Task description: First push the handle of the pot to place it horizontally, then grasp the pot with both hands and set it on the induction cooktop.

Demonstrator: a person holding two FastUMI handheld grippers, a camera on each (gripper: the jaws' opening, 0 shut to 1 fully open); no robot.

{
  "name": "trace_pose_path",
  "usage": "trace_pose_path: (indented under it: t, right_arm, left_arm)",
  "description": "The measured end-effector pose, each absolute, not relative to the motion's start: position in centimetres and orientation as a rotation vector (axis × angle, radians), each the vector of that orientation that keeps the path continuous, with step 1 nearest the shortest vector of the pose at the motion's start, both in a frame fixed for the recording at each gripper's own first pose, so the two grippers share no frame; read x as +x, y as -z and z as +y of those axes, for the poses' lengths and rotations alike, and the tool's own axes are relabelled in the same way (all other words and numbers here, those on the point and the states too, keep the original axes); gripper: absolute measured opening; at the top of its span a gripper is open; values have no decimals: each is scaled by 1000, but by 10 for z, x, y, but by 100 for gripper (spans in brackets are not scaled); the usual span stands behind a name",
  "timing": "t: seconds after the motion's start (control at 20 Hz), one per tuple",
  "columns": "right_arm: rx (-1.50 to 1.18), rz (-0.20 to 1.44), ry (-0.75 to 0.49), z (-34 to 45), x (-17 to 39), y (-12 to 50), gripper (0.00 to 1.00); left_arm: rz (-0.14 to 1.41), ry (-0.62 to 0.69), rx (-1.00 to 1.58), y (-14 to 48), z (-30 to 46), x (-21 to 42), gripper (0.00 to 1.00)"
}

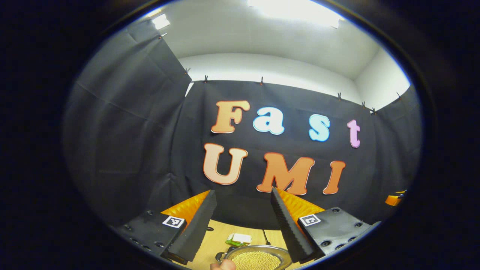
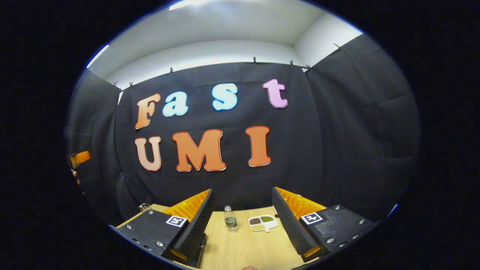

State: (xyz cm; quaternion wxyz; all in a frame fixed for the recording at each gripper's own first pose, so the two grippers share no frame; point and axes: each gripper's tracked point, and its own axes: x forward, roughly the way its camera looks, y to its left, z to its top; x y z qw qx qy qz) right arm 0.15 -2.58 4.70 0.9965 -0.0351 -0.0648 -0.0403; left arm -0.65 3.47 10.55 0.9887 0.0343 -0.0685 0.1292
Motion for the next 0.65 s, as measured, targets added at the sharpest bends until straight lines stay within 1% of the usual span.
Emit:
trace_pose_path:
  t: [0.05,0.2,0.3,0.35,0.45,0.5,0.55,0.65]
  right_arm:
    - [-82,-151,89,-29,-3,-57,95]
    - [-87,-182,93,-33,-11,-71,95]
    - [-79,-176,72,-32,-13,-66,95]
    - [-81,-169,65,-32,-13,-62,95]
    - [-85,-147,55,-32,-11,-54,95]
    - [-84,-139,49,-32,-10,-51,95]
    - [-81,-131,44,-31,-8,-50,95]
    - [-73,-123,36,-30,-6,-48,95]
  left_arm:
    - [-142,-257,53,-112,35,-12,98]
    - [-149,-282,38,-112,50,-24,94]
    - [-150,-288,39,-110,51,-26,92]
    - [-154,-290,42,-111,51,-27,96]
    - [-154,-286,49,-112,48,-24,98]
    - [-152,-281,49,-111,48,-23,98]
    - [-149,-271,49,-110,47,-22,95]
    - [-135,-258,52,-105,45,-20,95]
